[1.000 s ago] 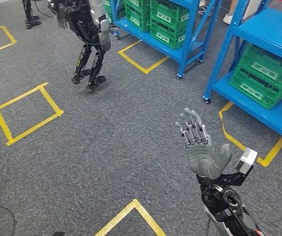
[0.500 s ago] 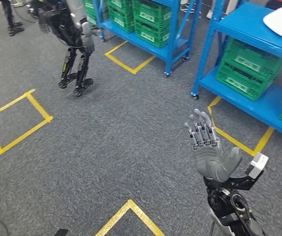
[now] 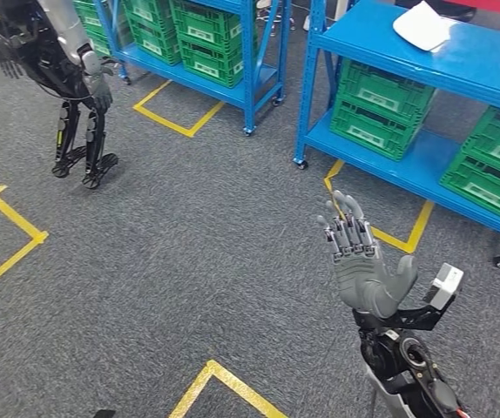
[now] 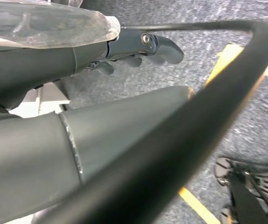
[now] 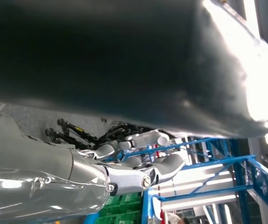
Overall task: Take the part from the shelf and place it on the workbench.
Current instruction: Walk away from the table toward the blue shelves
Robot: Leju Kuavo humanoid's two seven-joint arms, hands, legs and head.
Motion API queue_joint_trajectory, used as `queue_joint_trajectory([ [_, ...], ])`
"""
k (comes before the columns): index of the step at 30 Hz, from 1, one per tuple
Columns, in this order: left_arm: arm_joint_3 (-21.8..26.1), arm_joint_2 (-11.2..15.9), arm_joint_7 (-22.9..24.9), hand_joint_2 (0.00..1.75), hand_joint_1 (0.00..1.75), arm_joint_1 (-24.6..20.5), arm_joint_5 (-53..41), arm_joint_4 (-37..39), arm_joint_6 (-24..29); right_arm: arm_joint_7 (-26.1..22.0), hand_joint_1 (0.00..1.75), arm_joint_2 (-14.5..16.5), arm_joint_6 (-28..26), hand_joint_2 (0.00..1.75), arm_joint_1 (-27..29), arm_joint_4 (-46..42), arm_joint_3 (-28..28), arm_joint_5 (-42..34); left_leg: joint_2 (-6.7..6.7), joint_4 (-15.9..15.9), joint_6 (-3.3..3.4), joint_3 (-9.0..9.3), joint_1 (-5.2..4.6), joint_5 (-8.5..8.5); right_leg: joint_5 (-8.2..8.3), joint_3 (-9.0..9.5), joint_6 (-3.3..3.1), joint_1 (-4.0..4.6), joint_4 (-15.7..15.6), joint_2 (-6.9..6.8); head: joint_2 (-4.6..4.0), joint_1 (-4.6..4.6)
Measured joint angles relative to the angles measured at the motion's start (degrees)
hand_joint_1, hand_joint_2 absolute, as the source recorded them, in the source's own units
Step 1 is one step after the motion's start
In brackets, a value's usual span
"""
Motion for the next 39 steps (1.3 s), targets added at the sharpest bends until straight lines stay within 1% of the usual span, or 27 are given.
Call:
queue_joint_trajectory([
  [2,-0.1,0.0,0.0,0.00,0.00,-0.1,0.0,0.0,0.0,-0.1,0.00,0.0,0.0,0.00,0.1,0.0,-0.2,0.0,0.94,-0.7,0.39,0.32,0.29,0.31,-1.92,-1.37,0.60,0.17,2.7,-1.53,0.00,0.49],
  [4,-0.1,0.0,-0.1,0.00,0.00,0.1,0.0,0.0,0.0,-0.1,0.00,0.0,0.0,0.00,0.1,0.0,-0.4,0.0,1.88,-1.0,0.63,0.48,0.30,0.34,-5.93,-4.55,1.12,0.12,10.1,-3.59,0.00,1.30],
  [5,-0.1,0.0,-0.1,0.00,0.00,0.1,0.0,0.0,0.0,-0.1,0.00,0.0,0.0,0.00,0.3,0.0,-0.5,0.0,2.36,-0.9,0.70,0.49,0.27,0.30,-7.61,-6.32,1.39,-0.07,14.1,-4.02,0.00,1.59],
  [6,-0.1,0.0,-0.1,0.00,0.00,0.2,0.0,0.0,0.0,-0.1,0.00,0.0,0.0,0.00,0.4,0.0,-0.5,0.0,2.80,-0.9,0.72,0.53,0.26,0.25,-8.33,-7.43,1.63,-0.29,16.7,-4.23,0.00,1.76],
  [7,-0.1,-0.1,-0.1,0.00,0.00,0.2,0.0,0.0,0.0,-0.1,0.00,0.0,0.1,0.00,0.5,0.0,-0.6,0.0,3.20,-0.9,0.67,0.58,0.27,0.17,-7.90,-7.53,1.85,-0.53,17.1,-4.41,0.00,1.94],
  [8,-0.2,-0.1,-0.1,0.00,0.00,0.2,0.0,0.0,0.0,-0.2,0.00,0.0,0.1,0.00,0.6,0.0,-0.6,0.0,3.57,-0.8,0.55,0.68,0.32,0.06,-6.35,-6.40,2.03,-0.74,14.9,-4.69,0.00,2.17],
  [10,-0.2,-0.1,-0.1,0.00,0.00,0.2,0.1,0.0,0.0,-0.3,0.00,0.0,0.1,0.00,0.6,0.0,-0.7,-0.1,4.27,-0.5,0.08,0.97,0.37,-0.34,-2.50,-2.05,2.17,-0.85,6.5,-6.19,0.00,2.72],
  [11,-0.2,-0.1,-0.1,0.00,0.00,0.2,0.2,0.0,-0.1,-0.3,0.00,0.0,0.2,0.00,0.6,0.0,-0.8,-0.1,4.58,-0.2,-0.20,1.02,0.29,-0.56,-1.39,-0.22,1.97,-0.73,2.9,-6.94,0.00,3.02],
  [12,-0.2,-0.1,0.0,0.00,0.00,0.2,0.2,0.0,-0.1,-0.3,0.00,0.0,0.3,0.00,0.6,0.0,-0.8,-0.1,4.91,0.0,-0.46,1.02,0.18,-0.70,-0.96,0.87,1.67,-0.59,0.8,-7.43,0.00,3.16],
  [13,-0.2,-0.1,0.0,0.00,0.00,0.2,0.3,0.0,-0.1,-0.4,0.00,0.0,0.4,0.00,0.6,0.0,-0.8,-0.2,5.26,0.1,-0.70,0.97,0.06,-0.74,-1.14,1.16,1.30,-0.39,0.3,-7.48,0.00,3.10],
  [15,-0.2,-0.1,0.0,0.00,0.00,0.1,0.3,0.0,-0.1,-0.4,0.00,0.0,0.6,0.00,0.6,0.0,-0.8,-0.2,5.86,0.3,-1.20,0.89,0.11,-0.88,-0.85,1.09,0.51,-0.36,0.1,-6.56,0.00,2.68],
  [17,-0.2,-0.1,0.0,0.00,0.00,0.0,0.3,0.0,-0.1,-0.4,0.00,0.0,0.6,0.00,0.5,0.0,-0.8,-0.2,4.65,2.7,-1.79,-0.06,0.37,-2.63,-0.47,0.99,-0.25,-0.51,-0.1,-5.72,0.00,2.27],
  [18,-0.2,-0.1,0.0,0.00,0.00,0.0,0.3,0.0,-0.1,-0.4,0.00,0.0,0.6,0.00,0.4,0.0,-0.8,-0.2,3.57,5.6,-2.05,-1.43,0.49,-4.41,-0.28,0.92,-0.61,-0.61,-0.3,-5.36,0.00,2.00],
  [20,-0.2,-0.1,0.0,0.00,0.00,0.1,0.3,0.0,-0.1,-0.4,0.00,0.0,0.6,0.00,0.4,0.0,-0.8,-0.2,2.03,14.1,-2.28,-5.55,0.57,-8.26,-0.10,0.58,-0.98,-0.57,-0.2,-4.58,0.00,1.34],
  [21,-0.2,-0.1,0.0,0.00,0.00,0.1,0.3,0.0,-0.1,-0.4,0.00,0.0,0.6,0.00,0.5,0.0,-0.8,-0.2,1.81,17.3,-2.31,-7.27,0.57,-9.18,-0.04,0.48,-1.04,-0.55,-0.2,-4.10,0.00,1.05],
  [22,-0.2,-0.1,0.0,0.00,0.00,0.2,0.3,0.0,-0.1,-0.4,0.00,0.0,0.6,0.00,0.6,0.0,-0.8,-0.2,1.72,18.5,-2.27,-8.01,0.57,-8.95,0.01,0.44,-1.06,-0.54,-0.2,-3.57,0.00,0.83],
  [23,-0.2,-0.1,0.0,0.00,0.00,0.2,0.3,0.0,-0.1,-0.4,0.00,0.0,0.6,0.00,0.6,0.0,-0.8,-0.2,1.64,17.3,-2.15,-7.54,0.57,-7.59,0.05,0.47,-1.05,-0.53,-0.2,-3.01,0.00,0.63],
  [24,-0.2,-0.1,0.0,0.00,0.00,0.3,0.3,0.0,-0.1,-0.4,0.00,0.0,0.6,0.00,0.6,0.0,-0.8,-0.2,1.39,13.8,-1.95,-5.92,0.57,-5.43,0.08,0.54,-1.00,-0.53,-0.2,-2.45,0.00,0.42],
  [26,-0.2,0.0,0.0,0.00,0.00,0.3,0.3,0.0,-0.1,-0.4,0.00,0.0,0.6,0.00,0.5,0.0,-0.8,-0.2,-0.11,5.0,-1.48,-1.79,0.59,-1.63,0.12,0.51,-0.79,-0.46,-0.1,-1.46,0.00,0.03],
  [28,-0.2,0.1,0.0,0.00,0.00,0.2,0.3,0.0,-0.1,-0.3,0.00,0.0,0.3,0.00,0.5,0.0,-0.8,0.2,-0.99,0.6,-1.22,0.13,0.49,-0.48,0.20,0.25,-0.28,-0.38,-0.1,-0.64,0.00,-0.03],
  [30,-0.2,0.0,0.0,0.00,0.00,0.1,0.4,0.0,-0.1,0.5,0.00,0.0,-1.6,0.00,0.5,0.0,-0.9,2.2,-0.27,0.2,-0.93,0.26,0.45,-0.40,0.33,-0.09,0.39,-0.40,-0.2,0.04,0.00,0.15],
  [32,-0.2,0.0,0.1,0.00,0.00,0.0,0.7,0.0,-0.1,2.8,0.00,-0.3,-5.8,0.00,0.5,0.2,-1.3,6.8,0.70,-0.3,-0.32,0.46,0.65,-0.10,-0.85,-1.02,0.94,-0.33,1.4,-1.22,0.00,0.49],
  [34,-0.2,-0.1,0.1,0.00,0.00,0.1,1.1,0.0,-0.1,6.1,0.00,-0.8,-11.0,0.00,0.2,1.5,-1.9,13.0,1.68,-0.6,0.17,0.53,0.72,0.03,-4.45,-3.71,1.36,-0.35,7.6,-3.53,0.00,1.15],
  [36,-0.2,-0.1,0.1,0.00,0.00,0.2,1.4,0.0,-0.1,9.4,0.00,-1.5,-15.5,0.00,0.0,4.9,-2.7,18.2,2.38,-0.6,0.33,0.45,0.65,0.01,-7.80,-6.97,1.73,-0.58,15.5,-4.34,0.00,1.66],
  [37,-0.2,-0.1,0.1,0.00,0.00,0.2,1.4,0.0,-0.1,10.6,0.00,-1.9,-17.3,0.00,-0.1,7.6,-3.3,19.7,2.61,-0.6,0.33,0.43,0.64,0.01,-8.12,-7.62,1.87,-0.71,17.2,-4.41,0.00,1.82],
  [38,-0.2,-0.1,0.1,0.00,0.00,0.2,1.5,0.0,-0.1,10.9,0.00,-2.4,-18.6,0.00,-0.3,11.0,-4.0,20.4,2.78,-0.5,0.32,0.43,0.64,-0.01,-7.29,-7.14,1.98,-0.83,16.6,-4.50,0.00,2.05],
  [39,-0.2,-0.2,0.1,0.00,0.00,0.2,1.5,0.0,-0.1,10.4,0.00,-2.8,-19.3,0.00,-0.6,15.0,-4.8,20.4,2.93,-0.5,0.27,0.48,0.65,-0.04,-5.50,-5.52,2.02,-0.92,13.6,-4.68,0.00,2.32],
])
